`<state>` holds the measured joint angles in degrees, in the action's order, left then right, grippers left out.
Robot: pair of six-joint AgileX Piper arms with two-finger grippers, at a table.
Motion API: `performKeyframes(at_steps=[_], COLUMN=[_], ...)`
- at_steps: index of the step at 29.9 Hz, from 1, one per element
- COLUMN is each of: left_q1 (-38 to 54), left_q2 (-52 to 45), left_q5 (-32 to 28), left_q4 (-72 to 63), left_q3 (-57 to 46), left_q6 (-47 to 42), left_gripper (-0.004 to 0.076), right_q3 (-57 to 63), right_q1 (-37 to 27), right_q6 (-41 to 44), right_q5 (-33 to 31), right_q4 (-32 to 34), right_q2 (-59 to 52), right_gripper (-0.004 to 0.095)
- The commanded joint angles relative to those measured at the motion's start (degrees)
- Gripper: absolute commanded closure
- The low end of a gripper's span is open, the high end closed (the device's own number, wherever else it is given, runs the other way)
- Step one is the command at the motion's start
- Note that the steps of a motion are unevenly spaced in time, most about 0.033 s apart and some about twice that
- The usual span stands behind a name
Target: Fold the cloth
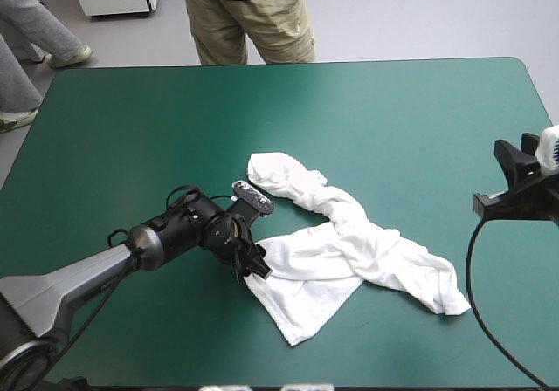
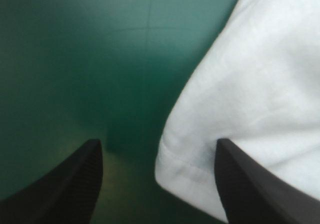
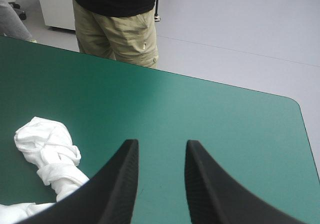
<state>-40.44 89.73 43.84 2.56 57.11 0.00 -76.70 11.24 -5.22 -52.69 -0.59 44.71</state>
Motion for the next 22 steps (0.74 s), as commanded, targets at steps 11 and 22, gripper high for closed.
performKeyframes(at_steps=[11,22], left_q1=[0.0,0.0], left_q2=[3.2,3.2], left_q5=[-0.3,-0.1], left_q4=[-0.6,-0.4], left_q3=[1.1,1.1], left_q6=[2.9,2.6], left_gripper=[0.0727,0.0731], right_q3=[-1.3,7.1], right_q1=[-0.3,-0.3], right_q6=[0.0,2.8], right_q5=[4.8,-11.4], right_q4=[0.6,6.0], right_q2=[-0.1,3.0], right_gripper=[0.0605,0.0493])
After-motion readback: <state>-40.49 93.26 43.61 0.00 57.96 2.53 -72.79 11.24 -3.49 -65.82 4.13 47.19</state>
